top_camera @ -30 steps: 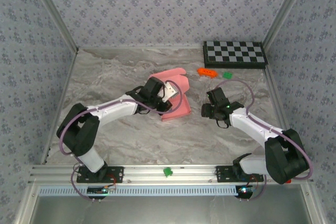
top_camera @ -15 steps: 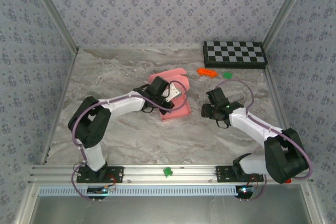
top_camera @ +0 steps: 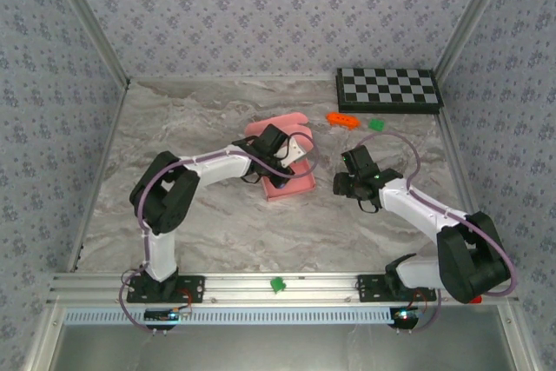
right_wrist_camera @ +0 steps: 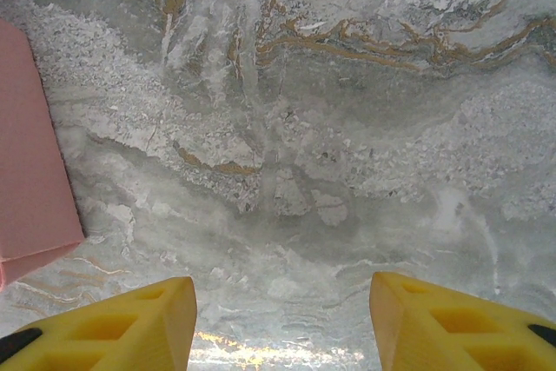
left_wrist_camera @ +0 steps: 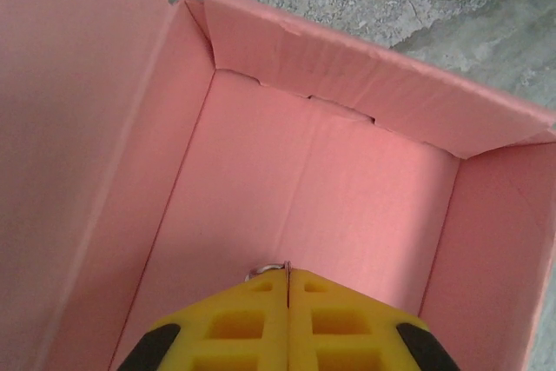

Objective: Fold the paper box

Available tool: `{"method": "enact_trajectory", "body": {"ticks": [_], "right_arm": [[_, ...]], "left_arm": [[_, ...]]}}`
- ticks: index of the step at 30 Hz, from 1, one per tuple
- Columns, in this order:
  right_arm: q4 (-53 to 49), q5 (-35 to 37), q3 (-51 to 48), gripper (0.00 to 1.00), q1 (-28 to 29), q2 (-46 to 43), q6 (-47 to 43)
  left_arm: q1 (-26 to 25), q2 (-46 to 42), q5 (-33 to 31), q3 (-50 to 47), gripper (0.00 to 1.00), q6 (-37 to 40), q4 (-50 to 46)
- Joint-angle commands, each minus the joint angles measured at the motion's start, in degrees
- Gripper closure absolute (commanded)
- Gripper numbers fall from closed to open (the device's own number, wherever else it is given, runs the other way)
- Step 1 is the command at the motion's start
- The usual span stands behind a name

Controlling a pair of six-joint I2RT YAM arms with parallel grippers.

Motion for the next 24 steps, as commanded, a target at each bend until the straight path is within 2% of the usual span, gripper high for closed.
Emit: {"method": "enact_trajectory", "body": {"ticks": [1,6,9,15,19,24], "right_arm": [[-1.34,0.17,-0.78,0.43,-0.39,-0.21,0.04],[-1.64,0.29,-1.03,0.43,-0.4,-0.66,0.03],[-2.02,0.28,-1.12,0.43,-0.43,-0.98,0.1],[-1.75,0.25,-1.07,0.43,-0.5,-1.33,0.07],[-1.82,0.42,-0.27,0.43,-0.59,-1.43,-0.28],[-1.38,-0.22,1.27,0.43,-0.7,-1.66,-1.22]], "left_arm": [[-0.45,0.91,2.09,2.46,0.91,0.83,-1.64],[-0.51,1.86,2.7,3.59,0.88,0.59,-1.74],[-0.6,1.81,2.84,3.89,0.82,0.26,-1.5],[-0.57,-1.43,1.57,2.96,0.75,-0.73,-0.14],[-0.53,-6.19,-1.19,1.7,0.68,-1.9,0.52],[-0.11,-12.55,-8.31,-0.56,0.6,-5.06,1.75]]}}
